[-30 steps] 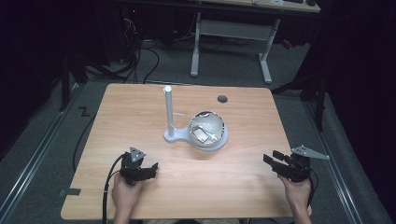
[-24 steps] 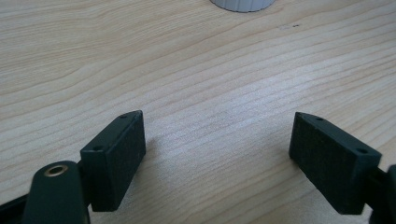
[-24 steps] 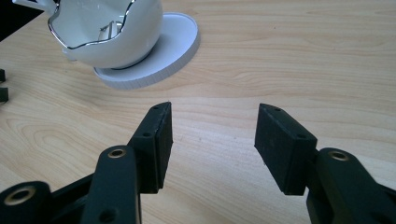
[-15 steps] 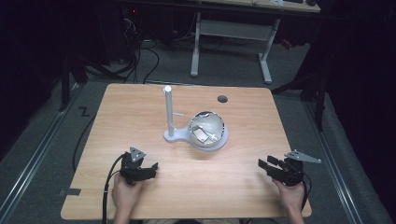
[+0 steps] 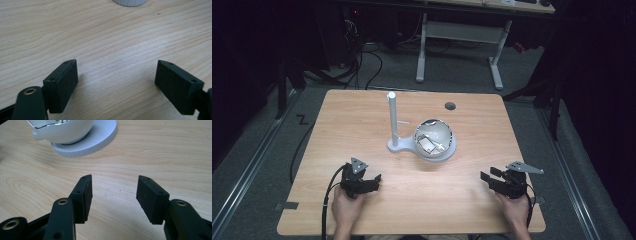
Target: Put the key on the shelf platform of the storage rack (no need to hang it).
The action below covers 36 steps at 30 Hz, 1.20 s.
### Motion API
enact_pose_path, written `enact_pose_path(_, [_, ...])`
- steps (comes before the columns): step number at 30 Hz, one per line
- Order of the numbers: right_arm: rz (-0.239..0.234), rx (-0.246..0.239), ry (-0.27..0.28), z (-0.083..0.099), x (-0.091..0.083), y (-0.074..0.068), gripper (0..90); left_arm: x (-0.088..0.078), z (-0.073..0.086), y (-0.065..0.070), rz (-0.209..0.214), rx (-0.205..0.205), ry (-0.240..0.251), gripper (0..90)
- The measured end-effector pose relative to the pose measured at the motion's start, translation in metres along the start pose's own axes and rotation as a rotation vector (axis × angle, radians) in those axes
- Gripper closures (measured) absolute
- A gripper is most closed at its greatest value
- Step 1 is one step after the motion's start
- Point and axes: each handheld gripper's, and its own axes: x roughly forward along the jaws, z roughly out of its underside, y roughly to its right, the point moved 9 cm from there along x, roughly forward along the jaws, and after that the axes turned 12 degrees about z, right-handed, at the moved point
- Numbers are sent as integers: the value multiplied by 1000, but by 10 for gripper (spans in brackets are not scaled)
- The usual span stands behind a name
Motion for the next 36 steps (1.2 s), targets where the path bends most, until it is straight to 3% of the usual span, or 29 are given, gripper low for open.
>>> enact_pose_path(4, [-1, 2, -10, 3, 5, -4, 472, 0, 0, 0, 0, 1, 0, 188])
enact_pose_path(16, [22, -62, -24, 10, 20, -15, 464, 0, 0, 0, 0, 0, 0, 188])
enact_pose_path(36, [85, -150, -59, 23, 37, -19, 421, 0, 0, 0, -1, -1, 1, 188])
